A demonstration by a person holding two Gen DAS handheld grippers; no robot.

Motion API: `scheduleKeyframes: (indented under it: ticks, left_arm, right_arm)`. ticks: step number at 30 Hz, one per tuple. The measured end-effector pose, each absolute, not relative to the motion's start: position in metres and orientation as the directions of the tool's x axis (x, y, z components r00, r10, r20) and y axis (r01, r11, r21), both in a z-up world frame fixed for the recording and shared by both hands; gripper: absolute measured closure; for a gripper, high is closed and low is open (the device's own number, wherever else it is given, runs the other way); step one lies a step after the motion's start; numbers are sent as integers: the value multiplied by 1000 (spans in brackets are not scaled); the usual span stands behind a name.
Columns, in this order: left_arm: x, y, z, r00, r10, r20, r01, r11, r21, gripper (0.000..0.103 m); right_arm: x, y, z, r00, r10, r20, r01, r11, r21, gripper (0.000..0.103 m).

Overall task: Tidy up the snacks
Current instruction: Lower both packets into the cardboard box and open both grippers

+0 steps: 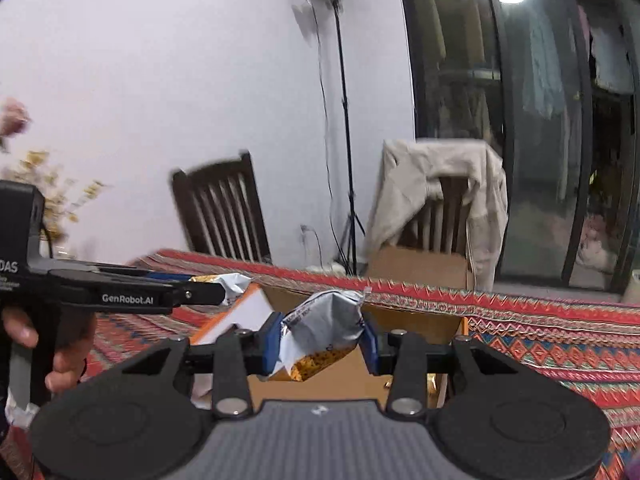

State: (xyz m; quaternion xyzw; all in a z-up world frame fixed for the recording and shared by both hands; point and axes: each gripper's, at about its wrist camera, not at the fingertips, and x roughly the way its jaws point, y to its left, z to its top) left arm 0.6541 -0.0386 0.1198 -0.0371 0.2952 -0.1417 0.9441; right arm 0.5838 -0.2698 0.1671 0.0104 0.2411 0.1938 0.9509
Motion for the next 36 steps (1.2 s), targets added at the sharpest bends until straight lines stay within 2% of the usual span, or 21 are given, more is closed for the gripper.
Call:
scheduleKeyframes:
  ticks: [9,15,21,22,24,27,31,36]
  left_arm:
    - [754,-57,57,704,-227,-673,190,973,-129,59]
    - [776,-70,38,666,-205,-717,187,977,-105,58]
    - [786,-77,26,626,-181,-759,175,980,-90,55]
    - [785,-75,26,626,-182,-758,171,981,-94,51]
    - [780,-71,30,631,-187,-753,169,980,-102,44]
    - [771,-65,42,641,-190,-744,170,980,-104,42]
    - [749,-59,73,669,-182,-721,178,981,-82,41]
    - [701,-51,124,719,-189,-669,212,976,-48,33]
  right_arm:
    - [738,-250,90,670,293,-682,-273,952,140,64]
    - [782,-240,52,586,284,-759,-235,956,176,64]
    - [800,-240,34,549,277,-789,-198,960,199,59]
    - [802,-241,30,542,265,-798,-191,963,191,56]
    - [799,-242,27,541,241,-806,-184,969,166,43]
    - [792,-249,35,556,247,-793,-180,968,175,34]
    - [774,-256,67,595,241,-767,-193,969,155,33]
    - [741,-268,118,647,255,-718,-218,965,147,33]
